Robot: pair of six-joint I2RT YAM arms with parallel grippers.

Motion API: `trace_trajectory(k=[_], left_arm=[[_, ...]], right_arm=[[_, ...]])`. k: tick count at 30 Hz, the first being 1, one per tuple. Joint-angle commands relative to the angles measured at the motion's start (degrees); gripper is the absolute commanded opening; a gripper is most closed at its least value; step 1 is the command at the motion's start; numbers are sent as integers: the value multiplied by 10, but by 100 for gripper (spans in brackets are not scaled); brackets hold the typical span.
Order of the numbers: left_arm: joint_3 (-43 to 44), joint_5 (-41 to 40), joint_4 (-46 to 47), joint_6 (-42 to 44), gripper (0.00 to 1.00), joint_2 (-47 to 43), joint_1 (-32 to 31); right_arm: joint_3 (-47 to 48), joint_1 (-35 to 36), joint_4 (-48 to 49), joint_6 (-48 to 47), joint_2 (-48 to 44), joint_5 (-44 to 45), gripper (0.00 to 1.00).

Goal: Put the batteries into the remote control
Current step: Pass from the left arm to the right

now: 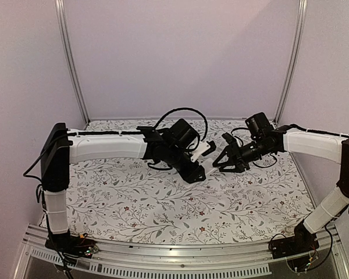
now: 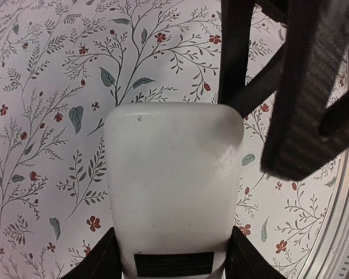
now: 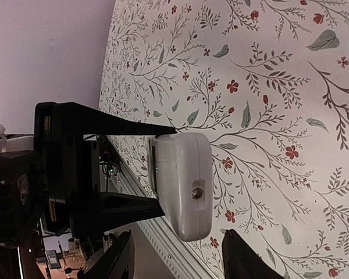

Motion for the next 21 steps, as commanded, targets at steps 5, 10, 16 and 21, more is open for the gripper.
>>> trace_trajectory(k=[5, 10, 16, 21], left_arm=[[-12, -7, 30, -3, 32, -22, -6], [-29, 3, 51, -5, 32, -33, -7], [-39, 1, 57, -6, 32, -41, -7], [-44, -6, 60, -11, 42, -47, -6]], right_arm=[[22, 19, 5, 7, 36, 9, 43], [23, 19, 27, 20, 38, -1, 34], [25, 20, 37, 30, 39, -9, 15], [26, 21, 36, 32, 37, -7, 1]])
